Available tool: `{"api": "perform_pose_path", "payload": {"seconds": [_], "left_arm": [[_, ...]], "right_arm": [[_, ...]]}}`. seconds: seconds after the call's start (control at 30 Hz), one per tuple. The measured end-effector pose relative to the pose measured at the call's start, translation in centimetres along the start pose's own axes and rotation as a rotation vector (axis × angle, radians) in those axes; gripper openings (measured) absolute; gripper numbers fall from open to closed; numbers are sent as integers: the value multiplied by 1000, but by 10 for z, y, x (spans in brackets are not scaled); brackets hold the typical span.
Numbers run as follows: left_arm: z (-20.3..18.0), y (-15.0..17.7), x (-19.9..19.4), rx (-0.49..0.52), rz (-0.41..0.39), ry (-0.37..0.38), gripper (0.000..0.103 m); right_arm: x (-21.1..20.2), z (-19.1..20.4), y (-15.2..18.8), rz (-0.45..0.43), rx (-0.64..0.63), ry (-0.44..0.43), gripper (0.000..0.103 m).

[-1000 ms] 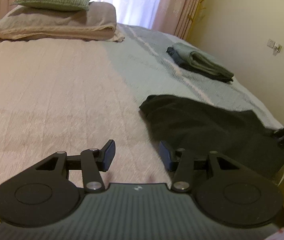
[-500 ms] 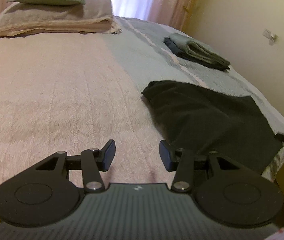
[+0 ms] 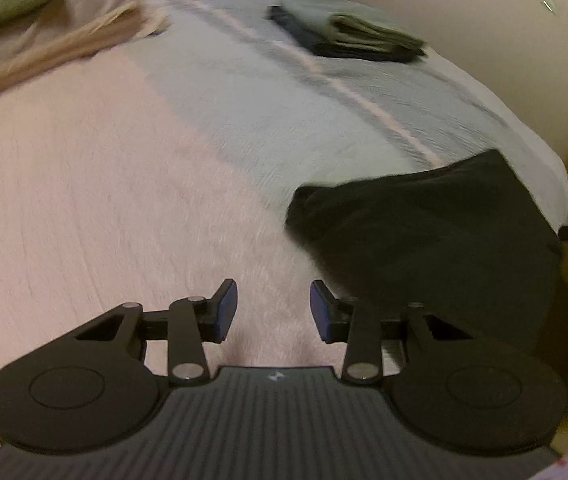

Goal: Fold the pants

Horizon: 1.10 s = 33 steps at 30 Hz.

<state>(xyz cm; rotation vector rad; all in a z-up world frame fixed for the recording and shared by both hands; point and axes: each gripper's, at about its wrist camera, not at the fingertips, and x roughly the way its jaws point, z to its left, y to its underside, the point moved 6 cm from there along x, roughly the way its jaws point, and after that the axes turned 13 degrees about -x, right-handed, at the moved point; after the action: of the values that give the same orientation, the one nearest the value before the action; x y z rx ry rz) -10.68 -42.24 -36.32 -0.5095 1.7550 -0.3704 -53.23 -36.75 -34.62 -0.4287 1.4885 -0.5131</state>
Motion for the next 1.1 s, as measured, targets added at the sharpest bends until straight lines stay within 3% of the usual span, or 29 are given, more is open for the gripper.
{"api": "perform_pose_path", "payload": {"seconds": [0.07, 0.27, 0.43, 0.6, 0.7, 0.83, 1.03, 1.1], "left_arm": [[-14, -19, -9, 80, 44, 19, 34], [-43, -57, 0, 370, 85, 137, 33], [-46, -52, 29, 651, 129, 236, 30], [-28, -34, 55, 871, 197, 275, 26], [-25, -31, 70, 952, 220, 311, 26], [-31, -29, 87, 1067, 227, 360, 26], [-36, -30, 99, 1121, 246, 455, 26], [-39, -29, 102, 1144, 247, 468, 26]], "right_arm": [[-17, 11, 8, 57, 82, -16, 51], [-54, 60, 48, 98, 252, 25, 51], [-68, 122, 95, 88, 387, 67, 51], [-56, 183, 122, 85, 355, 102, 51], [-48, 198, 127, 92, 303, 156, 51], [-37, 199, 135, 66, 345, 226, 51], [-26, 208, 124, 15, 332, 301, 51], [-22, 212, 122, 14, 331, 303, 42]]}}
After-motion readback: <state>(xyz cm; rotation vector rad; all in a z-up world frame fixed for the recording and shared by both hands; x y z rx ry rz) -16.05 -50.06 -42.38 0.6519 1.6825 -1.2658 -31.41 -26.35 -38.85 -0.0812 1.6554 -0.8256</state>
